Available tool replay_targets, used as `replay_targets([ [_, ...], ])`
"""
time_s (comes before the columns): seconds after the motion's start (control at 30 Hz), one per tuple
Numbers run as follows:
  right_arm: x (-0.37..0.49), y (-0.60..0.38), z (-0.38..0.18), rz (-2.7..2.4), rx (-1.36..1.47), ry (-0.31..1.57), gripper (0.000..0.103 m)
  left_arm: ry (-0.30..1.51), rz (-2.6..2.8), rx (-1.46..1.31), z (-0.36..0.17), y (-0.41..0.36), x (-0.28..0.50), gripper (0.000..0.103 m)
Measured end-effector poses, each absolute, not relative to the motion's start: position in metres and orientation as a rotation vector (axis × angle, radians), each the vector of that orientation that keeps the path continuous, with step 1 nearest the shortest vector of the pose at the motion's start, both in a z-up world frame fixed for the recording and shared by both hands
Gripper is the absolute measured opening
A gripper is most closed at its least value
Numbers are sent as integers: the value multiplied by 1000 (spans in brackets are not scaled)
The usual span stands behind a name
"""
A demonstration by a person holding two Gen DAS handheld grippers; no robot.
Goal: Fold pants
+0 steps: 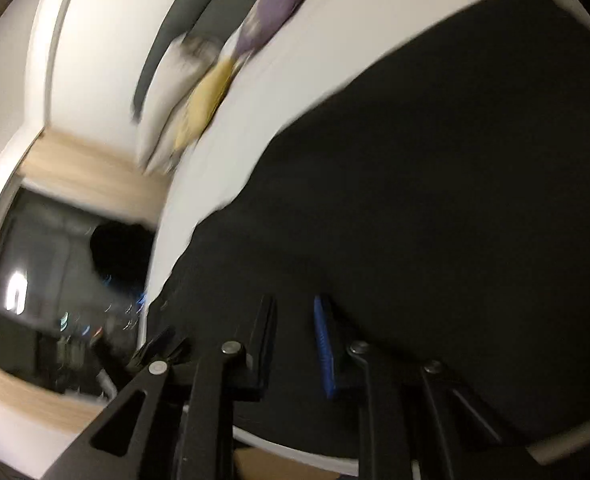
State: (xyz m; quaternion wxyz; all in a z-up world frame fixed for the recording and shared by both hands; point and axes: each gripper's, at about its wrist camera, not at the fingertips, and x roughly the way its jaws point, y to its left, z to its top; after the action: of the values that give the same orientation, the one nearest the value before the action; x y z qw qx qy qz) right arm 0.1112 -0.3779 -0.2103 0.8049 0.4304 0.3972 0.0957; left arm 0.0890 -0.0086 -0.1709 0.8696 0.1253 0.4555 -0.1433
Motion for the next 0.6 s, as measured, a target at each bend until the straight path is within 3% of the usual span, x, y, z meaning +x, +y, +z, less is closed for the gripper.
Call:
replay_targets([
  [0.13,59,-443,-207,11,945,798,19,939,-219,281,-148,7,83,103],
  [0.17,48,-449,-201,-21,939,780,28,909,-212,252,-137,14,76,103],
  [0.2,40,-453,-193,-37,940,749,47,882,-210,231,-125,20,76,103],
  [0.27,35,-449,-180,12,972,665,69,864,-218,219,-118,16,80,103],
  [0.3,40,-442,-178,60,983,652,70,874,-232,227,-121,9,84,103],
  [0.4,57,-426,-193,116,945,712,69,935,-249,278,-150,-10,98,103],
  [0.43,57,-431,-202,91,960,717,63,978,-231,282,-164,-11,103,103],
  [0.5,47,-455,-220,94,1067,673,33,964,-246,241,-174,-7,107,103],
  [0.6,16,-491,-227,-23,1108,605,31,957,-216,241,-174,-3,108,103],
])
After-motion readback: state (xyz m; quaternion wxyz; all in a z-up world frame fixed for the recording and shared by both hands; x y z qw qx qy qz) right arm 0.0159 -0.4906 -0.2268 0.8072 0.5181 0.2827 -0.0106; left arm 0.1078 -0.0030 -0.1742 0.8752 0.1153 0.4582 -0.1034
